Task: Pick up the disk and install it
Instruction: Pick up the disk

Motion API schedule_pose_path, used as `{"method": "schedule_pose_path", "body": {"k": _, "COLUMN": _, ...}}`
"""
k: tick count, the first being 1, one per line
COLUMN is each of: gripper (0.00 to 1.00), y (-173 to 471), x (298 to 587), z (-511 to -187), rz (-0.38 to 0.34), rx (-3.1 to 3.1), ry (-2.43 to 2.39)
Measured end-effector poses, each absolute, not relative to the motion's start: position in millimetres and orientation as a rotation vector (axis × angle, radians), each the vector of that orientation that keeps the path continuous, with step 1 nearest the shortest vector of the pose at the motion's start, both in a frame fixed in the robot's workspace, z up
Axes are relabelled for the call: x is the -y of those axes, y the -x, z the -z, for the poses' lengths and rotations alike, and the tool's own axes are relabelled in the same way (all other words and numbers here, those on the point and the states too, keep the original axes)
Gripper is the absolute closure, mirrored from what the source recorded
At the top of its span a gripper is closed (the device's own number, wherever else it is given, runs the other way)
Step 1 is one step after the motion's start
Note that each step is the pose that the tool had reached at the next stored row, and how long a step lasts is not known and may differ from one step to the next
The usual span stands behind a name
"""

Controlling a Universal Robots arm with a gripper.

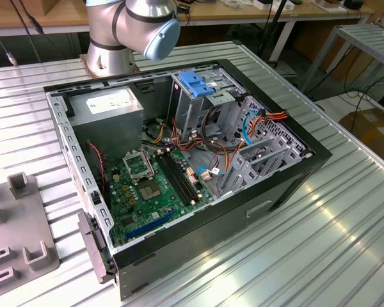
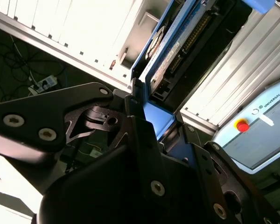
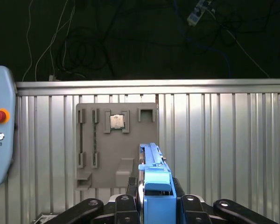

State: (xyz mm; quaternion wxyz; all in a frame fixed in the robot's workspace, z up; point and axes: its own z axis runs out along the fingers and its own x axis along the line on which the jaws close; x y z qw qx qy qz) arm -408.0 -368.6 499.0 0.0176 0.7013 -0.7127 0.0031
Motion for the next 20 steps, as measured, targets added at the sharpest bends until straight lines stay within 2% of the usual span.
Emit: {"method": "schedule_pose_path", "body": {"k": 20, "gripper": 0.63, "y": 359.3, "x": 368.6, "z": -499.0, "rz": -0.01, "rx": 2.214, "ry": -2.179}}
